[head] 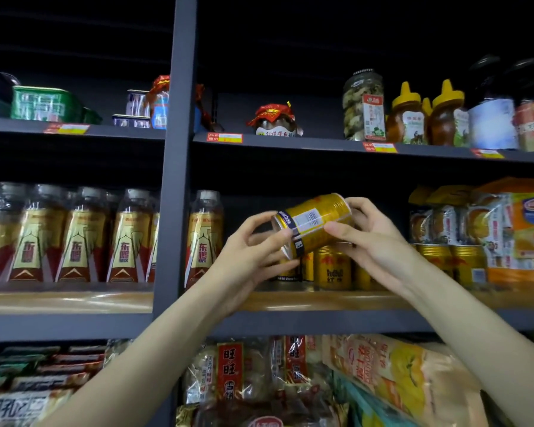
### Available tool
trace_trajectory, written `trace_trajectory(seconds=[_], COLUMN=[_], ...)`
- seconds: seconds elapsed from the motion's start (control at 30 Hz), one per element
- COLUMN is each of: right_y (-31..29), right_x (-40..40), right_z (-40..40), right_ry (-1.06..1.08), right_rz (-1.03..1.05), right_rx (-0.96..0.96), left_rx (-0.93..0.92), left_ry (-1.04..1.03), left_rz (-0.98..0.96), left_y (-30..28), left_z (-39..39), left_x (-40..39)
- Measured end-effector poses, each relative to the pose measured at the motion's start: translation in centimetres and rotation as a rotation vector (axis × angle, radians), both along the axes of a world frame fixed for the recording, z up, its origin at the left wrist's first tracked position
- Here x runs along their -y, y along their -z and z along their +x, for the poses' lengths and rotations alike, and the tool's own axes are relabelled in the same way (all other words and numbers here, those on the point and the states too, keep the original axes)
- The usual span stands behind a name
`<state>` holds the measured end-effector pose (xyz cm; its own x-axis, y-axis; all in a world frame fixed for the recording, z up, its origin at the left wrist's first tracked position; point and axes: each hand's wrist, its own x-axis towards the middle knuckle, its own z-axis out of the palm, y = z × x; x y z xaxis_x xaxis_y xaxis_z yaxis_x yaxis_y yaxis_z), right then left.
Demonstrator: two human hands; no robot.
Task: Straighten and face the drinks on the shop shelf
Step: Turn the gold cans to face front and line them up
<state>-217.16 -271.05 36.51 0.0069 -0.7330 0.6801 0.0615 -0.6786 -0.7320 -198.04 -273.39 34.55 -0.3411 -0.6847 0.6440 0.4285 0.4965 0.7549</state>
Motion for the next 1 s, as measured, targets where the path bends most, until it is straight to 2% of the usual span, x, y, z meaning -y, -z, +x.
trace_trajectory(seconds=[0.1,0.2,0.3,0.4,0.6,0.7,0.8,0.87,1.0], right_y=[-0.1,0.1,0.6,1.2,1.1,0.6,0.3,0.3,0.5], right_x=[-0.4,-0.6,-0.5,-0.2,-0.3,-0.3,-0.7,-0.8,-0.9], right_z=[-0.3,0.1,0.6,1.0,0.9,0.7,0.7,0.7,0.7], right_ry=[-0.028,-0.207,-0.348,-0.416,-0.323,-0.175,-0.072,-0.095,-0.104], right_rz=[0.186,0.304,0.397,0.453,0.348,0.117,-0.067,-0.092,-0.005], right_rx=[-0.072,0.099,0.281,0.315,0.376,0.318,0.207,0.173,0.142], left_rx=[0.103,0.205,0.178,0.273,0.303,0.323,0.218,0.186,0.166], left_ry=[-0.251,-0.405,-0.460,-0.544,-0.506,-0.348,-0.138,-0.162,-0.430], left_rz=[-0.319,-0.583,-0.714,-0.836,-0.756,-0.523,-0.263,-0.280,-0.540], left_y=[-0.5,-0.9,-1.2,-1.3,-1.0,-0.7,-0.3,0.0,0.1], left_z=[0.9,0.9,0.3,0.1,0.6,0.6,0.0,-0.4,-0.8], left_x=[-0.2,-0.6,-1.2,-1.3,-0.7,-0.3,-0.4,-0.3,0.2])
